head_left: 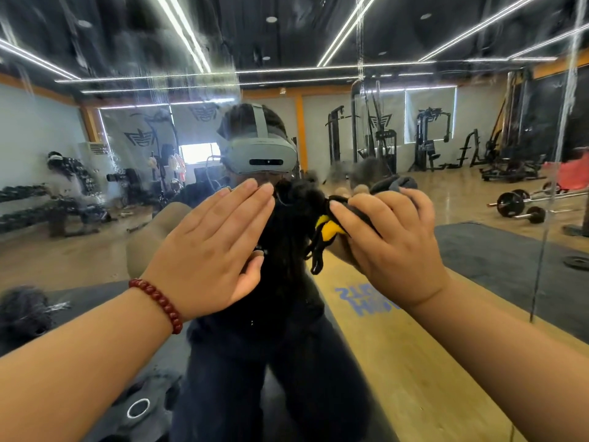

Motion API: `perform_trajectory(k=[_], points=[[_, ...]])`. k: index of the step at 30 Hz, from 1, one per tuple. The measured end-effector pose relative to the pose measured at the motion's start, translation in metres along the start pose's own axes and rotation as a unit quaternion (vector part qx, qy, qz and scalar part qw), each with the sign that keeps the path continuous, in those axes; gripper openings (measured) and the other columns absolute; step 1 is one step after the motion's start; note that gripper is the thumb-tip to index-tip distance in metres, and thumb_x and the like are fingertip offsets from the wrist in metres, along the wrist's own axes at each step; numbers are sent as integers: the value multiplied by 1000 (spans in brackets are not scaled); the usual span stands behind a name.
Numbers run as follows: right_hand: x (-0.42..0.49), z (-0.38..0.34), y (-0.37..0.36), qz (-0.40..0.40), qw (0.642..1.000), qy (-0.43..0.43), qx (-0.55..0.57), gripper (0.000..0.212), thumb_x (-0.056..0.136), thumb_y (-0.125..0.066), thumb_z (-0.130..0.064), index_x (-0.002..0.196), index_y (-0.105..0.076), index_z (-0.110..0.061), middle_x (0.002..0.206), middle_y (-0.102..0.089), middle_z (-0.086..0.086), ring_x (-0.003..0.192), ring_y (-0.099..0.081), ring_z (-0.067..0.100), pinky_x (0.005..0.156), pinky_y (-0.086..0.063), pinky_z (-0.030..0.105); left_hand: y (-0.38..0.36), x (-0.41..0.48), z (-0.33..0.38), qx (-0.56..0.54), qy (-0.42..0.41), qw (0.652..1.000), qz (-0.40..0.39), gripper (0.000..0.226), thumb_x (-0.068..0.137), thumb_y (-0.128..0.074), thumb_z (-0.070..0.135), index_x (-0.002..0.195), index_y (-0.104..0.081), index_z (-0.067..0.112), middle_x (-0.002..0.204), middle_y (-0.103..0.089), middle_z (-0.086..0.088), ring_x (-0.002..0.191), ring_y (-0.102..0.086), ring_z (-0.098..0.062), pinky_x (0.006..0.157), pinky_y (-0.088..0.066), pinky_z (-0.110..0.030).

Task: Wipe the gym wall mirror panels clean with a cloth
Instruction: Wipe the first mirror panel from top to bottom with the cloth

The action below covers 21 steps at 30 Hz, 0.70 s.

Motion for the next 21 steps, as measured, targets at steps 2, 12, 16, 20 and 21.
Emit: perform_trajectory(k=[2,12,16,20,21], points=[[-2,-2,1,-10,1000,3,-4,38,88,-70,-15,125,-63,-19,119,-51,2,100,-54,28,96,-39,50,0,1,0,1,0,1000,1,67,93,-49,32,148,-35,-3,156,-32,-18,145,-29,-31,120,-24,-46],[1,0,2,-16,1000,12,-21,39,88,-71,-17,126,-65,-17,114,-59,3,96,-54,28,93,-41,49,0,1,0,9,-4,1000,3,66,93,-50,32,147,-38,-4,155,-34,-19,144,-31,-32,120,-24,-46],[2,1,0,-18,1000,18,-18,39,88,-71,-17,126,-64,-17,115,-58,3,95,-53,28,91,-41,48,1,1,1,3,1,1000,8,65,92,-52,31,146,-40,-4,154,-35,-19,144,-32,-32,118,-27,-47],[-2,5,7,-25,998,41,-30,36,90,-64,-11,126,-64,-16,114,-58,4,94,-52,28,91,-41,48,2,2,2,6,2,1000,8,65,91,-52,30,146,-40,-4,154,-36,-19,144,-32,-31,120,-24,-46],[4,4,5,-18,999,39,-32,34,92,-62,-11,125,-65,-16,112,-62,4,94,-53,28,91,-42,48,2,2,2,6,2,1000,8,65,92,-52,30,146,-40,-4,154,-36,-19,144,-32,-31,120,-24,-46]])
Point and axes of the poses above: each hand's wrist, its own x-axis towards the middle knuckle, its own y-axis out of the back of the hand, z = x × y, the point moved 1 cm from there along x, towards the middle knuckle
